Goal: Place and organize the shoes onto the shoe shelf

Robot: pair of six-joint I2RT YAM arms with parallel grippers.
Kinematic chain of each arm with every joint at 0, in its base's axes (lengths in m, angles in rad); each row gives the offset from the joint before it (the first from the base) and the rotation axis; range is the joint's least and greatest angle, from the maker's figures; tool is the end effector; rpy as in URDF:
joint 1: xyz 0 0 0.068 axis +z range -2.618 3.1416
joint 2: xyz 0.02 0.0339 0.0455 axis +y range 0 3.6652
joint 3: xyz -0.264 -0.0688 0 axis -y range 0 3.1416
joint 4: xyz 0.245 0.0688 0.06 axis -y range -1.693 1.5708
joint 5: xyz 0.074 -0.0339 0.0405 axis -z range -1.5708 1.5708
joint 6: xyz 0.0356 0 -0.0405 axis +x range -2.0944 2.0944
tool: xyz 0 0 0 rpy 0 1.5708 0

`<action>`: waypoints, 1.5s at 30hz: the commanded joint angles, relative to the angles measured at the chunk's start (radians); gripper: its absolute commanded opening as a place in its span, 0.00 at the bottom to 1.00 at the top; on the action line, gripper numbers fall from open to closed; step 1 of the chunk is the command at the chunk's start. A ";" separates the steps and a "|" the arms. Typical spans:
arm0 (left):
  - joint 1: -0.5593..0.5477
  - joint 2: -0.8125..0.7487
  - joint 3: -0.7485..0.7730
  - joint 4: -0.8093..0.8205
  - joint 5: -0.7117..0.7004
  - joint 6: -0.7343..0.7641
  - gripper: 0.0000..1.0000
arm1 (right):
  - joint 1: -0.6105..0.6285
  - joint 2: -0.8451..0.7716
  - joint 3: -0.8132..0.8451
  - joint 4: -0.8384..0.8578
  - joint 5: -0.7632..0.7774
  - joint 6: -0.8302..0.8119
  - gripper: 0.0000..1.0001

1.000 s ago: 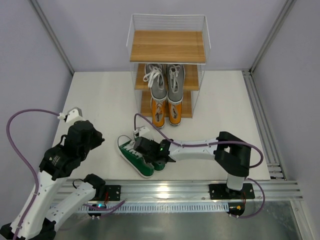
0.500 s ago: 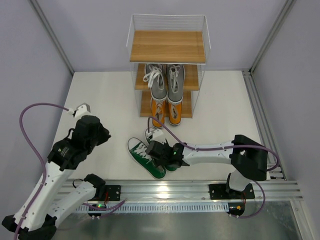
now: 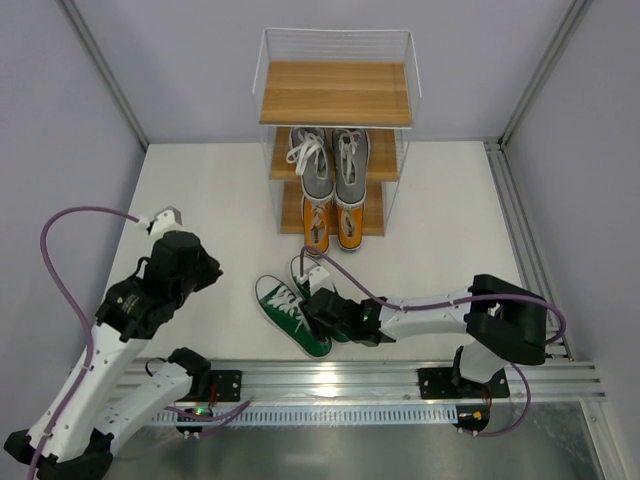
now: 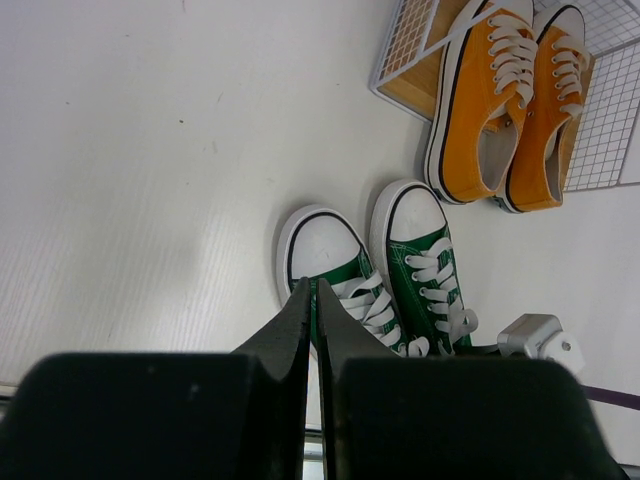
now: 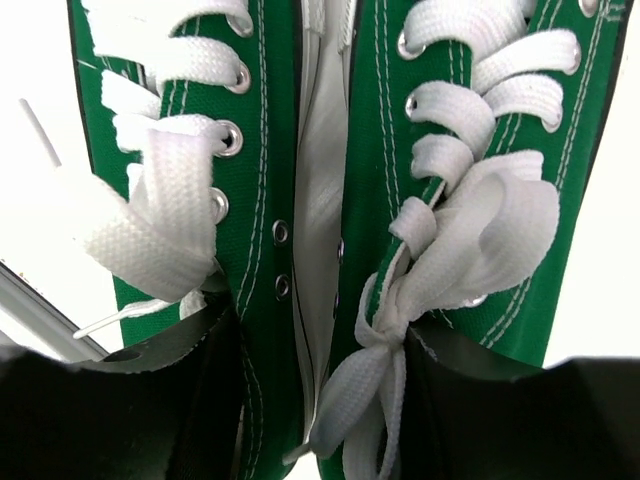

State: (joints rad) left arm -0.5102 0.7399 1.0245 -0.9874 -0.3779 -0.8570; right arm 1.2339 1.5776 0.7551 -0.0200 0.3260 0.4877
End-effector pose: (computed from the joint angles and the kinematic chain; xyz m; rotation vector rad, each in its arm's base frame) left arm 0.1155 -0.0496 0.3487 -0.5783 2.1582 -0.3215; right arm 0.1113 0.2833 0.1584 -0.7332 2.2851 0.4356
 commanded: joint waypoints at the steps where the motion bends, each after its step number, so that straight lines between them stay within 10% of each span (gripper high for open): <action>1: 0.004 0.006 0.005 0.020 0.002 0.004 0.00 | -0.004 0.035 -0.033 0.244 -0.031 -0.049 0.52; 14: 0.004 0.003 -0.014 -0.013 -0.009 0.018 0.00 | 0.009 0.119 -0.082 0.440 0.019 -0.080 0.50; 20: 0.004 0.015 -0.007 -0.007 -0.006 0.027 0.00 | 0.015 0.167 -0.065 0.411 0.005 -0.020 0.04; 32: 0.002 0.024 -0.021 0.050 0.014 0.027 0.00 | 0.099 -0.277 -0.002 0.028 0.128 -0.044 0.04; 45: 0.004 0.030 -0.026 0.113 0.034 0.024 0.00 | 0.098 -0.475 0.540 -0.369 0.051 -0.279 0.04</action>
State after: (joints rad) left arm -0.5098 0.7696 0.9997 -0.9382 -0.3569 -0.8471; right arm 1.3327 1.1820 1.0790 -0.4450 0.3496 0.3214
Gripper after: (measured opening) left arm 0.002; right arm 0.115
